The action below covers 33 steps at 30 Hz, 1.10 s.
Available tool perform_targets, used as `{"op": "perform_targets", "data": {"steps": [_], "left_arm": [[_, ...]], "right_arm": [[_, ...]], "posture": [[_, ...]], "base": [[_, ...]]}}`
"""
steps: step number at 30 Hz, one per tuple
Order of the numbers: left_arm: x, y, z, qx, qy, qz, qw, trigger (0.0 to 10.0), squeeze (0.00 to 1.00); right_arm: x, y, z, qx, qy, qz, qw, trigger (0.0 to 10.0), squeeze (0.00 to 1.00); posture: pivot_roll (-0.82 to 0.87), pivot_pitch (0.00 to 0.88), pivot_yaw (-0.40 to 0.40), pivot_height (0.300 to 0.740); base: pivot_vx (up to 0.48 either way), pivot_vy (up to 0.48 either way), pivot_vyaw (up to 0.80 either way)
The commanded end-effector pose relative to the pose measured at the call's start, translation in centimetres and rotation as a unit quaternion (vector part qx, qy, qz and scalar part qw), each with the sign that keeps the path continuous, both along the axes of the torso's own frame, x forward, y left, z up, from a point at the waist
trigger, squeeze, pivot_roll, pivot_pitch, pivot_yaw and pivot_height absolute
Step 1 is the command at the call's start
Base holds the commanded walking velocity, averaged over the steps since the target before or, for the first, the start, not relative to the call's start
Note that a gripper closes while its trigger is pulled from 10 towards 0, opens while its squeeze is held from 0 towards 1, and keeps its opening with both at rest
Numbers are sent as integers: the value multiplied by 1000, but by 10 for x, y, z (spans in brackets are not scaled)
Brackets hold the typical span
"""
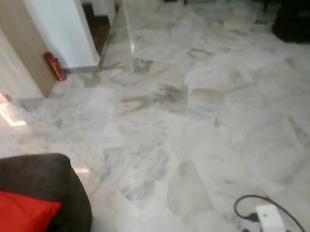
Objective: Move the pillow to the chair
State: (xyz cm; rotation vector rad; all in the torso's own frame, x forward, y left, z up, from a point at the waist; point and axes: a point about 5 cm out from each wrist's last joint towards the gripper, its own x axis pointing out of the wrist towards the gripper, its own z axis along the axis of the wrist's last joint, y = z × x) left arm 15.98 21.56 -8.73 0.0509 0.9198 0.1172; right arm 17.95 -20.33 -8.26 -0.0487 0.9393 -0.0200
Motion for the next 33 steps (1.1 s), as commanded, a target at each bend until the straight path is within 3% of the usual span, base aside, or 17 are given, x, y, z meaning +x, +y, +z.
{"op": "perform_targets", "data": {"steps": [1, 17, 33], "left_arm": [[4, -5, 1, -5, -6, -3, 1000, 10000, 0], [0, -4, -1, -4, -2, -6, 1000, 10000, 0], [2, -4, 0, -4, -5, -6, 1000, 10000, 0]], "right_arm": [[-7, -9, -2, -18, 16, 2, 1000, 10000, 0], [14, 18, 3, -12, 5, 11, 1000, 10000, 0], [10, 15, 1, -15, 7, 7, 1000, 10000, 0]], "posture": [[12, 15, 1, 740], [14, 1, 3, 740], [14, 3, -2, 740]], "base": [[292, 0, 0], [298, 0, 0], [301, 0, 0]]}}
